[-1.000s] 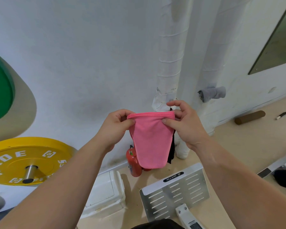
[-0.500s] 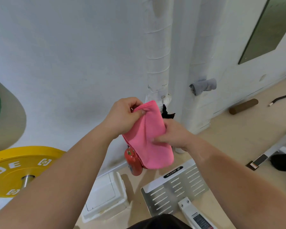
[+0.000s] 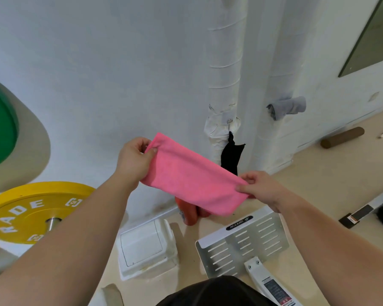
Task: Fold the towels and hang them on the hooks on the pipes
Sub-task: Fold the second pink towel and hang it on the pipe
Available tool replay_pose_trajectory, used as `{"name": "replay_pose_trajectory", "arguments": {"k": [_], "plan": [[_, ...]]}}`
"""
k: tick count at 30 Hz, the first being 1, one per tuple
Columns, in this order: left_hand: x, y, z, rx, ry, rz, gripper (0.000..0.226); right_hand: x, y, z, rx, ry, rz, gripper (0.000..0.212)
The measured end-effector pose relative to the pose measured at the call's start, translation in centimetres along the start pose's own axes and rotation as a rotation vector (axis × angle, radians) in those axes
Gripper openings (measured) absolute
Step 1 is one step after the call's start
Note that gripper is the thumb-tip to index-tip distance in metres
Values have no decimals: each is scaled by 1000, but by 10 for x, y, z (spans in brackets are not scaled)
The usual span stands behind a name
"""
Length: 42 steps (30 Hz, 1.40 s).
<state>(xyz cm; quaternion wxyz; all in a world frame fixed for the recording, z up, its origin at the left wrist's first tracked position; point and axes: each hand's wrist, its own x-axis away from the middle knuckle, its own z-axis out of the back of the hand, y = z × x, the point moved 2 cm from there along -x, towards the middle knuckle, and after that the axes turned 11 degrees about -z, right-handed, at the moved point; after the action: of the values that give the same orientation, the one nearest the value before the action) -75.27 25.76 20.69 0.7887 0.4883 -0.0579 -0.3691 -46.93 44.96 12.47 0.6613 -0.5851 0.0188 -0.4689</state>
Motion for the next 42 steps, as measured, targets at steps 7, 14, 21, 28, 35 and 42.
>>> {"name": "replay_pose_trajectory", "arguments": {"k": [7, 14, 21, 28, 35, 42], "plan": [[32, -21, -14, -38, -48, 75, 16, 12, -4, -9, -380, 101, -3, 27], [62, 24, -50, 99, -87, 78, 23, 24, -36, -37, -401, 125, 46, 30], [80, 59, -75, 190, -209, 26, 22, 42, -69, -62, -444, 64, 147, 27], [82, 59, -78, 279, -246, 46, 33, 48, -75, -68, -493, 87, 175, 26], [77, 58, -72, 380, -175, 87, 34, 57, -87, -66, -607, -60, 217, 35], [59, 65, -71, 911, -110, 472, 29, 40, -58, -68, -82, 214, 249, 103]]}}
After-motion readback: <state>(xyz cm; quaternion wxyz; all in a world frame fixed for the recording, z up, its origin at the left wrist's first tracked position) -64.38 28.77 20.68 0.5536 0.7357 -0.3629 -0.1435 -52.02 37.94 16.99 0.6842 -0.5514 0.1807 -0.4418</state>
